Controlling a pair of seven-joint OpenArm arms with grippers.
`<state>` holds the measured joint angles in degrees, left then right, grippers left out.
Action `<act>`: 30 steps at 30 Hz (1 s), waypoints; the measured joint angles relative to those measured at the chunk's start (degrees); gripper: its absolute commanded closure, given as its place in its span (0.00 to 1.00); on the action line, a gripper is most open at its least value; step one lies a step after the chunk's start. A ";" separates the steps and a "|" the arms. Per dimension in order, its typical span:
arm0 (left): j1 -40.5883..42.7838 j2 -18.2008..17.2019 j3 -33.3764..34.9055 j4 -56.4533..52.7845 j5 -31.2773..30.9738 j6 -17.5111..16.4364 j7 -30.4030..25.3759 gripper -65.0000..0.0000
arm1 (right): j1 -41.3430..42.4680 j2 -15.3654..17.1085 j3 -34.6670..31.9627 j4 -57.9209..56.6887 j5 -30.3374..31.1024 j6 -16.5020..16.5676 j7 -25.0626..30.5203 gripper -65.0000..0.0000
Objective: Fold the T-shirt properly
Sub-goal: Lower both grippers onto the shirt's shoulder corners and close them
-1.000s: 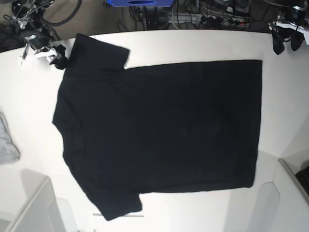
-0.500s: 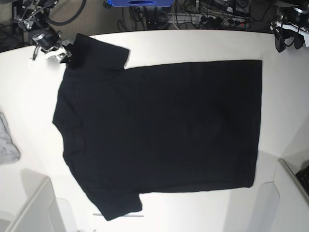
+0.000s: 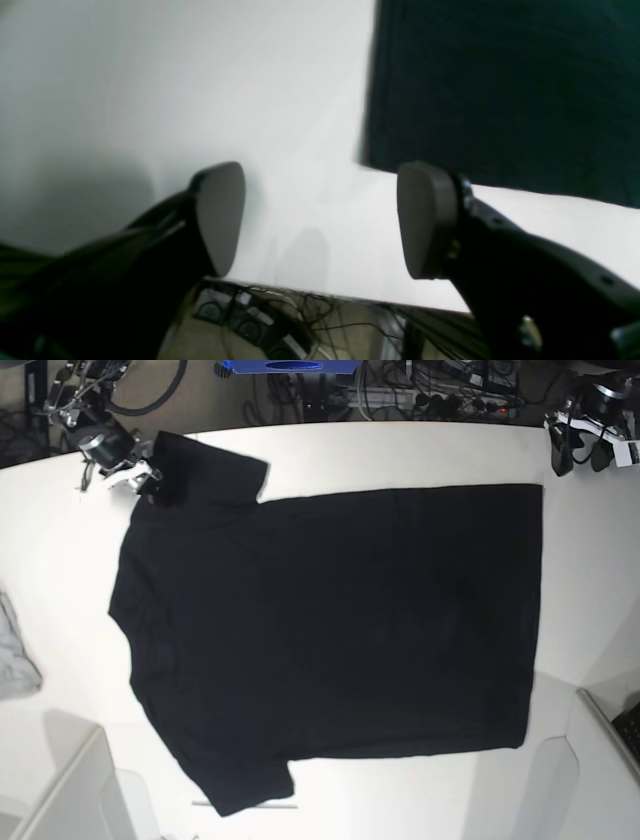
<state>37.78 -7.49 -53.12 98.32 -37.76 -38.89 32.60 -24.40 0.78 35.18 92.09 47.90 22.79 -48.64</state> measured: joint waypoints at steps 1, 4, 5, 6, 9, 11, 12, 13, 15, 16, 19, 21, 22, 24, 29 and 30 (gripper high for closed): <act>-0.20 0.02 0.55 0.00 0.00 0.00 0.02 0.30 | 0.07 -0.02 0.00 0.02 -0.92 0.04 0.04 0.63; -2.40 0.28 1.05 -0.74 -0.07 0.02 -0.35 0.30 | 0.09 -0.15 0.00 0.02 -2.91 0.07 0.28 0.79; -2.91 0.50 1.07 -1.62 -0.24 0.02 -0.50 0.30 | 0.07 -0.17 0.00 0.02 -2.95 0.07 0.20 0.86; -3.28 0.68 1.14 -2.58 -0.39 -0.02 -0.33 0.30 | 0.07 -0.17 0.00 -0.11 -3.15 0.07 0.07 0.95; -4.85 1.27 1.11 -5.35 0.17 0.44 0.83 0.30 | 0.07 -0.15 -0.02 -0.24 -3.32 0.04 -0.24 1.00; -5.97 1.27 1.16 -6.75 0.15 0.28 3.45 0.30 | 0.04 -0.15 -0.04 -0.24 -3.32 0.04 -0.31 1.00; -6.69 1.29 1.03 -7.21 0.26 0.33 4.61 0.30 | 0.07 -0.15 -0.04 -0.24 -3.32 0.04 -0.61 1.00; -7.43 1.27 1.01 -7.61 0.24 0.39 5.18 0.30 | 0.07 -0.15 -0.04 -0.24 -3.32 0.02 -0.63 1.00; -8.92 1.27 1.05 -8.22 -0.02 0.42 5.38 0.30 | 0.07 -0.15 -0.04 -0.24 -3.30 0.04 -0.63 1.00; -9.44 1.27 1.09 -8.66 -0.02 0.39 5.64 0.30 | 0.07 -0.15 -0.04 -0.24 -3.30 0.02 -0.63 1.00; -10.84 1.27 1.11 -9.60 0.17 1.51 7.32 0.30 | 0.07 -0.15 -0.04 -0.24 -3.32 0.02 -0.63 1.00; -11.89 1.29 1.09 -10.10 0.09 3.58 7.87 0.30 | 0.07 -0.15 -0.04 -0.24 -3.30 0.02 -0.61 1.00; -12.24 1.29 1.11 -10.21 0.15 4.59 8.11 0.30 | 0.07 -0.15 -0.04 -0.24 -3.30 0.02 -0.63 1.00; -12.81 1.07 2.10 -10.29 0.04 4.59 7.96 0.30 | 0.07 -0.15 -0.04 -0.24 -3.32 0.02 -0.66 1.00; -12.94 0.92 7.37 -10.36 -0.90 4.39 6.86 0.30 | 0.07 -0.15 -0.04 -0.24 -3.30 0.02 -0.63 1.00; -12.98 0.98 7.63 -10.36 -0.96 4.39 6.84 0.30 | 0.07 -0.15 -0.04 -0.24 -3.30 0.02 -0.66 1.00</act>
<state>24.80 -6.50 -45.50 87.96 -38.72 -34.50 39.44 -24.34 0.62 35.14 91.85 44.60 22.81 -49.30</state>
